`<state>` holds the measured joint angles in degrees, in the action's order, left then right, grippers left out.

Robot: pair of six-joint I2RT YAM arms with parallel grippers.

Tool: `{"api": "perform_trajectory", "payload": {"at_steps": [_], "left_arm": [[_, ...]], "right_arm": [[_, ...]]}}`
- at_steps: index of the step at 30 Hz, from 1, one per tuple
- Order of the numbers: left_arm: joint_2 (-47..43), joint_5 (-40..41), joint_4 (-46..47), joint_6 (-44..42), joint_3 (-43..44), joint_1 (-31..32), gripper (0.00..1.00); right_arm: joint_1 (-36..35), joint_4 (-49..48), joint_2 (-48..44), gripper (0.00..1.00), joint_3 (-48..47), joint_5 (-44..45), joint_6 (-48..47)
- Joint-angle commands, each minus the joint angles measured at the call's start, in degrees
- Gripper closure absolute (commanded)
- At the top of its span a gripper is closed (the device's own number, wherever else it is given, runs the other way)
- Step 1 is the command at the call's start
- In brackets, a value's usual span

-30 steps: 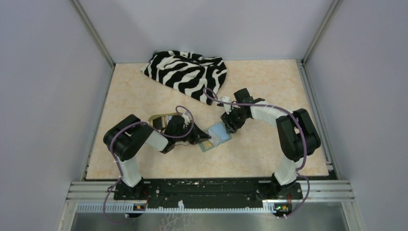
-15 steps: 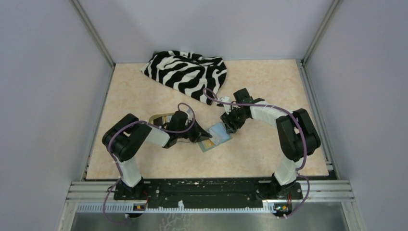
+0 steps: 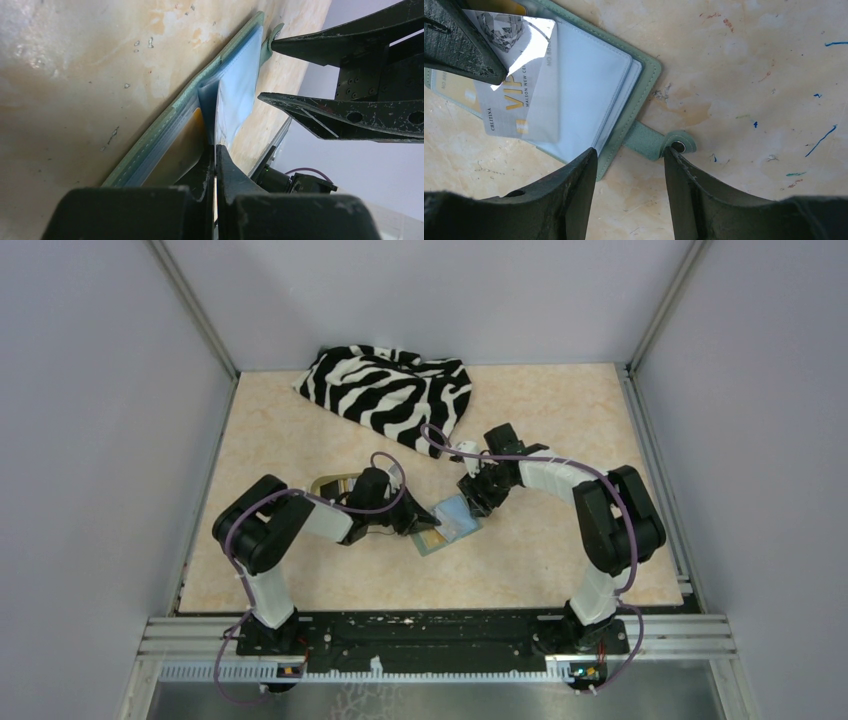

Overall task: Put the credit cards into the card holder
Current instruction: Insert the credit card into the card holder.

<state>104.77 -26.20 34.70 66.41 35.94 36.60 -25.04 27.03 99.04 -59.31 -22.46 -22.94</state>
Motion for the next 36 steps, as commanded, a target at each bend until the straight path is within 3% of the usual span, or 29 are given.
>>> {"api": "perform_trajectory", "payload": {"at_steps": [1,30,36], "left_arm": [[0.18,-1.44,-4.84,-1.87,-1.53,-0.13,1.00],[3.52,-4.70,-5.94,-3.70,2.09,-1.02,1.00],[4.40,-4.90,-8.17,-5.68,4.21,-1.52,0.91]], "right_arm": [[-1.57,0.13,1.06,0.48,-1.07,-1.98,-0.35],[-1.77,0.38,0.34,0.48,-1.28,-2.04,-0.26],[-1.77,0.34,-0.01,0.48,-1.29,-2.15,-0.26]]}}
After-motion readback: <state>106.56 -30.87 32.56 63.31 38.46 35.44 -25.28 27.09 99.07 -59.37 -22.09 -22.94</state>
